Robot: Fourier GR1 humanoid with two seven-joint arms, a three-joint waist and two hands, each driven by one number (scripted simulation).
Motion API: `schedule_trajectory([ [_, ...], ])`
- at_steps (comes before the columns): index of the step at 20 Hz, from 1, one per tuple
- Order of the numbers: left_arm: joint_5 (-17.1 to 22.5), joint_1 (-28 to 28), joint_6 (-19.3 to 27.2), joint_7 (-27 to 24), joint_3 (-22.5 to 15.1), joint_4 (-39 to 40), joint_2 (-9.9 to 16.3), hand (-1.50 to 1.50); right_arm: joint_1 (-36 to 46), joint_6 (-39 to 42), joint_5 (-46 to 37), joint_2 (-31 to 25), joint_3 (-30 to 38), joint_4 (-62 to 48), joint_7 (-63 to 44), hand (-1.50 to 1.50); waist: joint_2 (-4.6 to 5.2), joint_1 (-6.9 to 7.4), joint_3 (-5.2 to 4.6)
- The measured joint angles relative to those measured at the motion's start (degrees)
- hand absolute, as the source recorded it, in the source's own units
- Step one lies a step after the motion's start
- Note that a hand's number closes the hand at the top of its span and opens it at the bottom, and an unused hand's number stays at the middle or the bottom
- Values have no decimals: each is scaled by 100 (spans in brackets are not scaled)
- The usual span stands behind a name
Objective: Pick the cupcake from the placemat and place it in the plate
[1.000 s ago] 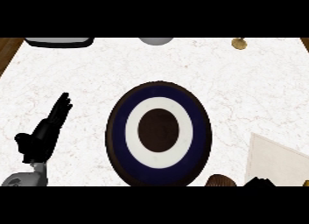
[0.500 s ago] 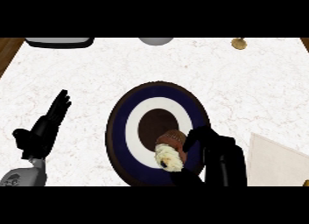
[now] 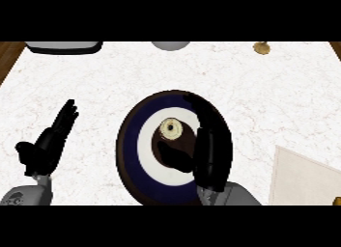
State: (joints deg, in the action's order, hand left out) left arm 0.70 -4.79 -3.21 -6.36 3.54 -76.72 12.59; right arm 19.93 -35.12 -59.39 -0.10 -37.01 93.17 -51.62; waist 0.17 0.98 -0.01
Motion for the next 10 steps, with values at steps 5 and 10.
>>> schedule_trajectory([
  [5,-7,-3,5,-48,35,64,-23,0,60,-879,379,-3,127,-8,213,-150,-4,-39,4],
  [10,26,103,-45,-77,61,32,-18,0,-532,-1689,1009,-60,247,574,844,-150,-11,-80,10],
])
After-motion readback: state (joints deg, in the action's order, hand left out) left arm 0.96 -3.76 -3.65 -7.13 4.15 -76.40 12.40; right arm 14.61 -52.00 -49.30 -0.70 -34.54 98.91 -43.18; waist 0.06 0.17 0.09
